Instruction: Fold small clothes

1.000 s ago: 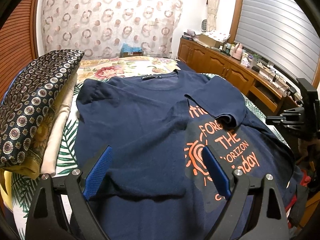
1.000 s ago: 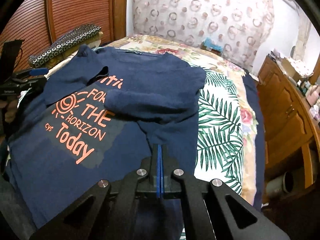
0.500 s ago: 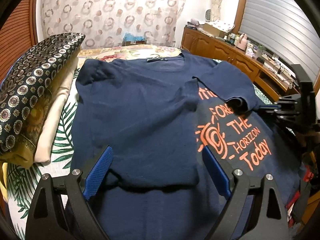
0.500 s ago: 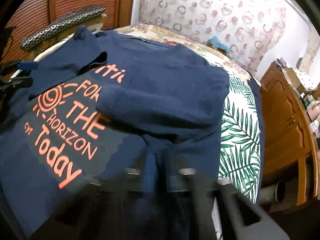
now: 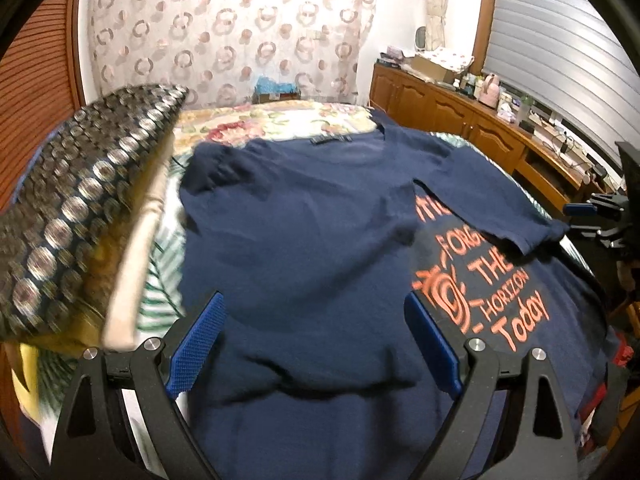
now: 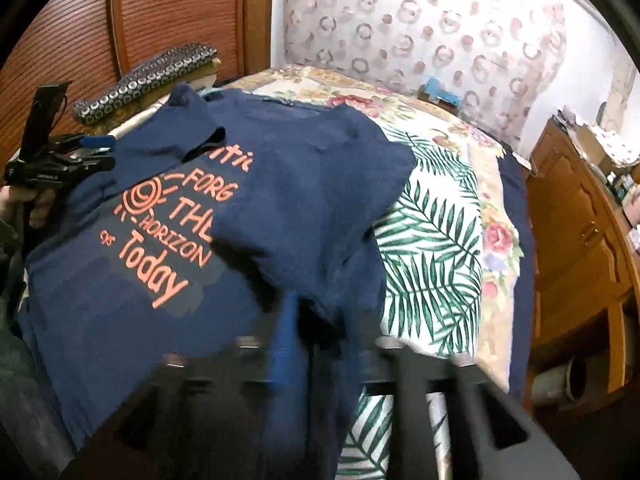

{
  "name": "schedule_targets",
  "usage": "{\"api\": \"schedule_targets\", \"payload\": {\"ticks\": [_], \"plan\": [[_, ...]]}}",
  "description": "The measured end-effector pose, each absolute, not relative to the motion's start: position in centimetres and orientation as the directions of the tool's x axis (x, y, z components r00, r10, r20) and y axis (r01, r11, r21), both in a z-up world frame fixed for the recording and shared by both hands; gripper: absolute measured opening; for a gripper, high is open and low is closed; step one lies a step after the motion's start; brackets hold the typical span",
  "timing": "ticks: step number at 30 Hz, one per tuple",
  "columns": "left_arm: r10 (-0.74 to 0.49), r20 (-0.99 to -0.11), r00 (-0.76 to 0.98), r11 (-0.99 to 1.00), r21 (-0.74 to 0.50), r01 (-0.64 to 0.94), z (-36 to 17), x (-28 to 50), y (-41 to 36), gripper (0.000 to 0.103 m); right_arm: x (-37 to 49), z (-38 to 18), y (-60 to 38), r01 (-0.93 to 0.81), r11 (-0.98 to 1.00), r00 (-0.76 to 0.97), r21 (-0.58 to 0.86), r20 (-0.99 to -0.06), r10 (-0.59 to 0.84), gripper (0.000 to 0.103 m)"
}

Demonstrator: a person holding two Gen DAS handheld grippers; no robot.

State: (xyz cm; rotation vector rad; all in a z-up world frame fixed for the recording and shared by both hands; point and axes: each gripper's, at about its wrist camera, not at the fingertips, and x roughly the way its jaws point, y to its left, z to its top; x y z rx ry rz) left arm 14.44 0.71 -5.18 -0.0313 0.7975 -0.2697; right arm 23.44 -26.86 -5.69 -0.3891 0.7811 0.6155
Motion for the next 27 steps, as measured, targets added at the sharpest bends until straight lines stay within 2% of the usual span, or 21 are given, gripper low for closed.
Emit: {"api": "schedule_targets", "payload": {"ticks": [3,7,9,14,18,27], "plan": [[-0.221,-0.701,0.678,0.972,-0.101,0.212,-4.0,16.1,2.1,0.089,25.2,-6.0,-26.4,-0.621,0.78,0.562,-0.076,-0.737,0.375,0.059],[-0.203,-0.731,0.652,0.974,-0.08,0.214,-3.6,19.3,3.0,0.073,28.7,-7.0,-25.4,-0.59,0.806,0.575,-0.053,-0.728,0.373,0.059],[-0.181,-0.752,0.634,0.976,-0.057,0.211,-3.5,21.6,3.3,0.068,30.7,-7.6,-24.8,-0.575,0.817,0.575,-0.033,-0.727,0.375,0.059],[-0.109,-0.789,0.605,0.982,0.008,0.187,-3.5,26.1,3.7,0.068,35.1,-8.6,-23.6,-0.577,0.817,0.556,0.004,-0.731,0.397,0.059],[-0.102,-0.824,0.558,0.985,-0.004,0.175,-4.6,28.7,4.0,0.058,37.7,-9.4,-22.7,-0.587,0.81,0.536,0.009,-0.746,0.396,0.059],[0.003,-0.859,0.511,0.988,0.081,0.129,-6.5,31.5,3.4,0.057,40.8,-10.6,-22.2,-0.601,0.798,0.516,0.034,-0.747,0.42,0.06]]}}
